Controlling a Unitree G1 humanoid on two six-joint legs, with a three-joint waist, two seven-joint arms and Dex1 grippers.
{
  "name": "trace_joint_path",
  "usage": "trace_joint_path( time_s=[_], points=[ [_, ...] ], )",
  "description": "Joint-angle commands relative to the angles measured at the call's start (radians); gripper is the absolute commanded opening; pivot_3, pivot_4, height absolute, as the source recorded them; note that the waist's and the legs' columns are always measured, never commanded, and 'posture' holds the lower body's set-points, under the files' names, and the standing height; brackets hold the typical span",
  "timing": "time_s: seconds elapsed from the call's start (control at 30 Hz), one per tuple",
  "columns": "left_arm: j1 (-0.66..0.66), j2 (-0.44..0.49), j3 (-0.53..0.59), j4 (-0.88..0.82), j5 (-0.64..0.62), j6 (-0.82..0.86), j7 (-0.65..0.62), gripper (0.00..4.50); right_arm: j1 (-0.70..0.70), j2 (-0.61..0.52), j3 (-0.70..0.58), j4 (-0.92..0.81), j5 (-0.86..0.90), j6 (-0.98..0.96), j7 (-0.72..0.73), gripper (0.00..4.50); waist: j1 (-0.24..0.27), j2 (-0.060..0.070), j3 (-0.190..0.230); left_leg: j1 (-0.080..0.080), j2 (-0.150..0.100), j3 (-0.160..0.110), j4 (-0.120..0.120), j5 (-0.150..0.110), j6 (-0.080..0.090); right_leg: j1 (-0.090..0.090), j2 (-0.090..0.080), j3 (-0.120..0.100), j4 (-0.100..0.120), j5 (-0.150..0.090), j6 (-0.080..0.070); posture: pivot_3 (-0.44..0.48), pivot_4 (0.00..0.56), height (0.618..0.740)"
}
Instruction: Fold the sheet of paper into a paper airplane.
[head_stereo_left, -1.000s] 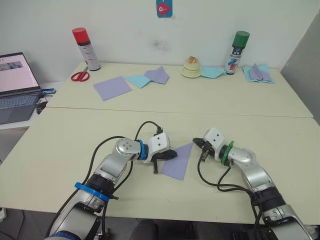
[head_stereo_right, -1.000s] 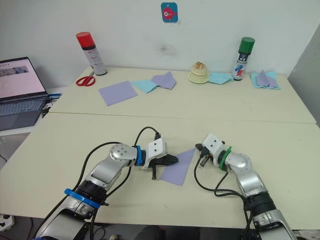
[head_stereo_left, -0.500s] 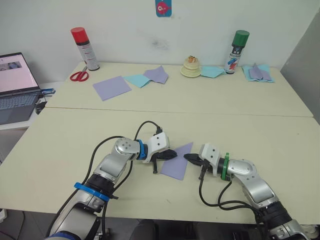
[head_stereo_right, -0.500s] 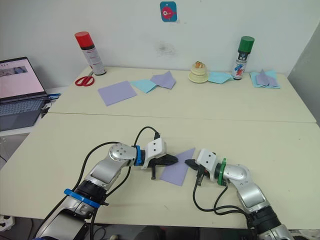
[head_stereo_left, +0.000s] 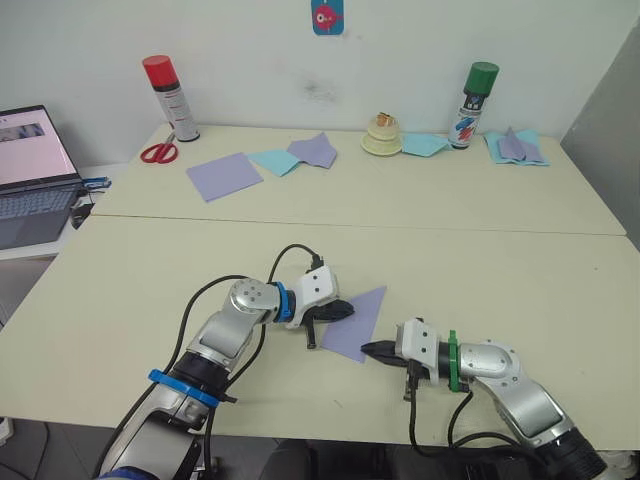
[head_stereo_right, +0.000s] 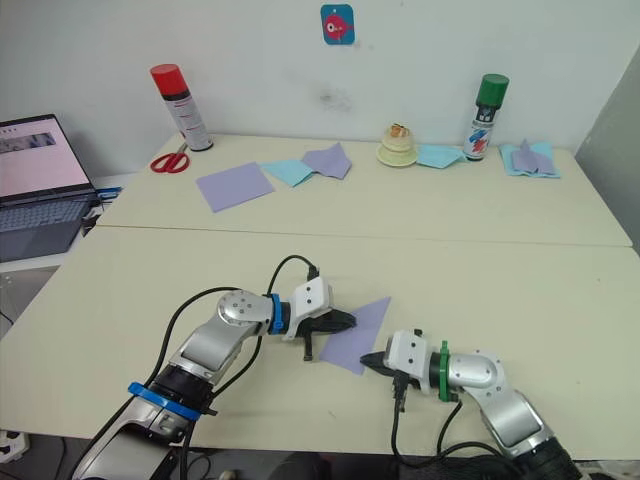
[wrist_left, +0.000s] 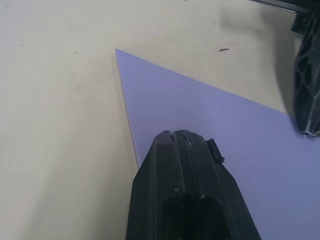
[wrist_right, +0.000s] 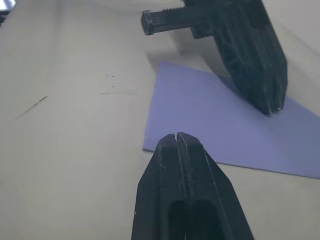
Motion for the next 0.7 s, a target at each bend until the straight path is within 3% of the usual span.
trace_joint_path(
  time_s=[0.03,0.27,0.43,0.7],
  points=[
    [0.027,-0.001,-0.028,0.038,0.029,0.037,0.005,0.02,0.041,-0.023,0.075,-0.008,-0.010,0.023,0.062,0.00,0.000,0.000,0.000,0.000,0.000,0.000,0.000,0.000,0.000,0.000,0.000,0.000,0.000,0.000,0.000,0.000,0.150,0.717],
    [0.021,-0.008,-0.016,0.036,0.019,0.041,0.006,0.02,0.008,0.001,0.007,-0.069,0.027,0.043,0.010,0.00,0.000,0.000,0.000,0.000,0.000,-0.001,0.000,0.000,0.000,0.000,0.000,0.000,0.000,0.000,0.000,0.000,0.150,0.717],
    [0.012,-0.021,0.045,-0.069,-0.082,0.095,-0.028,0.02,-0.037,-0.017,-0.096,-0.239,0.152,0.226,-0.006,0.00,0.001,0.001,0.004,-0.002,0.000,-0.001,0.001,0.000,-0.001,-0.001,0.000,0.000,0.000,0.000,0.000,0.000,0.150,0.717],
    [-0.044,0.110,0.150,-0.235,-0.172,0.112,-0.106,0.02,-0.106,-0.125,-0.263,-0.361,0.276,0.401,-0.004,0.00,0.000,0.001,0.013,-0.014,0.000,-0.002,0.001,0.001,-0.002,-0.013,0.000,-0.002,0.001,0.000,0.000,0.000,0.150,0.717]
  ],
)
